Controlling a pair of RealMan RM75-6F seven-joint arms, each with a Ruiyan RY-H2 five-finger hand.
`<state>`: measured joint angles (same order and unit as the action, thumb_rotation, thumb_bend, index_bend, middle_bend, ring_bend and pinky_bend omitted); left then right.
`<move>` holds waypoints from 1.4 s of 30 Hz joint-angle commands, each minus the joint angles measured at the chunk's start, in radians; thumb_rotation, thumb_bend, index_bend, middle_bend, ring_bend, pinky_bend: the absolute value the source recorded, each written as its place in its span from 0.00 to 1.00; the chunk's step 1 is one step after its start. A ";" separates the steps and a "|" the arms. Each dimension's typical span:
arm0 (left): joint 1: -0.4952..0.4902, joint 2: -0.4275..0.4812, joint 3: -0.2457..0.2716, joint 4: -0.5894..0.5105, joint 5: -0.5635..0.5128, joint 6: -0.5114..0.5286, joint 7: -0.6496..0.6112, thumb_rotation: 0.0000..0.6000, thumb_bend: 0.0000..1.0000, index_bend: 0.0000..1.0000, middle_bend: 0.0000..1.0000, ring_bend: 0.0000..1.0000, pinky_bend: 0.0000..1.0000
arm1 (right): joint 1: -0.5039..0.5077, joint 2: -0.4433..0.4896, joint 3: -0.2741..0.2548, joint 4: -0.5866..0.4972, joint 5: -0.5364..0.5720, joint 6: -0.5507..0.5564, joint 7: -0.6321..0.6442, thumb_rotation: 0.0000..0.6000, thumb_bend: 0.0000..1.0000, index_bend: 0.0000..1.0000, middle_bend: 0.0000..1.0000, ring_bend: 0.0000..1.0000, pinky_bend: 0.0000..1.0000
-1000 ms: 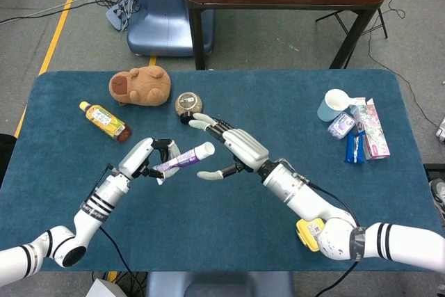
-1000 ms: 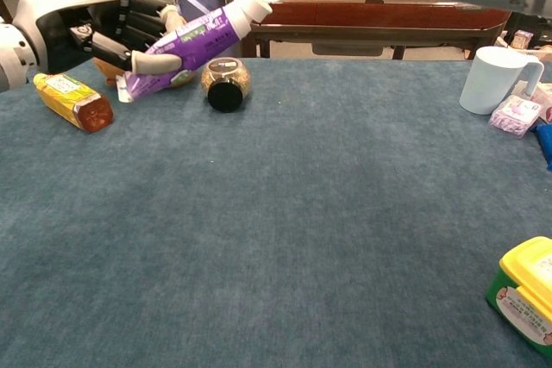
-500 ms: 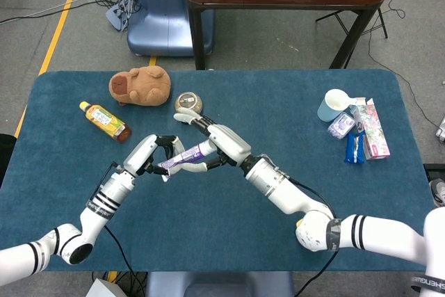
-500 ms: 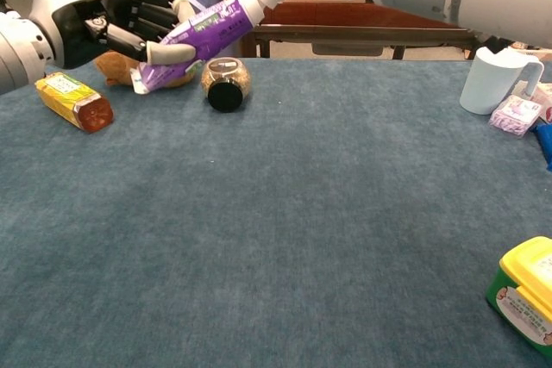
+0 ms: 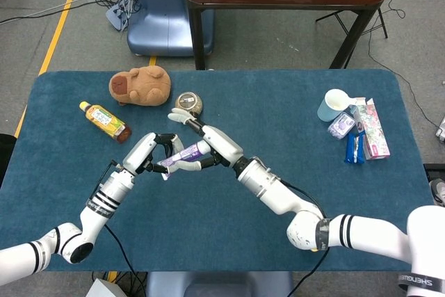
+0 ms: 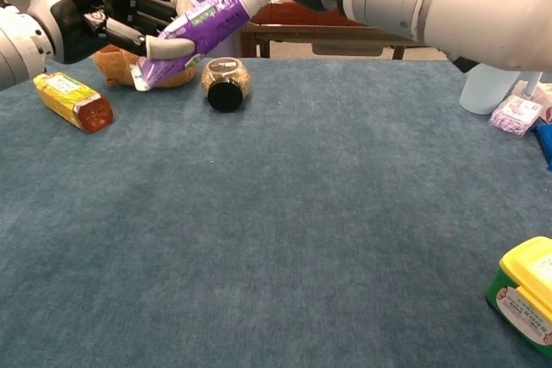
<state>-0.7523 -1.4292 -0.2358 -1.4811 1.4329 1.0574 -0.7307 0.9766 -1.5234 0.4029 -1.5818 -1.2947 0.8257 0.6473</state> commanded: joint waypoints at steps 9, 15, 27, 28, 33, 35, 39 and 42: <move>-0.005 0.000 -0.004 0.004 -0.002 -0.002 -0.003 1.00 0.51 0.64 0.81 0.66 0.56 | 0.011 -0.015 -0.011 0.010 -0.026 0.004 0.027 0.58 0.00 0.00 0.00 0.00 0.00; -0.008 0.000 -0.005 0.003 -0.005 -0.004 -0.001 1.00 0.51 0.64 0.81 0.66 0.56 | 0.019 -0.024 -0.015 0.013 -0.024 0.003 0.015 0.58 0.00 0.00 0.00 0.00 0.00; 0.003 0.028 0.013 0.006 0.005 -0.007 -0.002 1.00 0.51 0.64 0.81 0.65 0.56 | -0.041 0.073 -0.024 -0.059 -0.062 0.078 -0.004 0.58 0.00 0.00 0.00 0.00 0.00; 0.004 0.031 0.015 0.006 0.006 -0.007 -0.001 1.00 0.51 0.64 0.81 0.65 0.56 | -0.046 0.084 -0.025 -0.065 -0.064 0.081 -0.008 0.58 0.00 0.00 0.00 0.00 0.00; 0.013 0.043 0.028 0.003 0.011 -0.005 0.011 1.00 0.51 0.64 0.81 0.65 0.56 | -0.072 0.138 -0.032 -0.093 -0.069 0.097 -0.019 0.58 0.00 0.00 0.00 0.00 0.00; 0.015 0.047 0.032 0.001 0.012 -0.007 0.017 1.00 0.51 0.64 0.80 0.65 0.56 | -0.080 0.152 -0.034 -0.098 -0.072 0.105 -0.025 0.58 0.00 0.00 0.00 0.00 0.00; 0.012 0.057 0.042 0.002 0.018 -0.019 0.038 1.00 0.51 0.64 0.80 0.64 0.55 | -0.096 0.180 -0.042 -0.110 -0.078 0.117 -0.032 0.58 0.00 0.00 0.00 0.00 0.00; 0.010 0.061 0.056 0.010 0.026 -0.033 0.060 1.00 0.51 0.64 0.80 0.63 0.55 | -0.110 0.201 -0.048 -0.117 -0.077 0.127 -0.049 0.58 0.00 0.00 0.00 0.00 0.00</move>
<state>-0.7413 -1.3704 -0.1849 -1.4745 1.4553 1.0295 -0.6768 0.8724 -1.3281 0.3585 -1.6954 -1.3714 0.9484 0.6054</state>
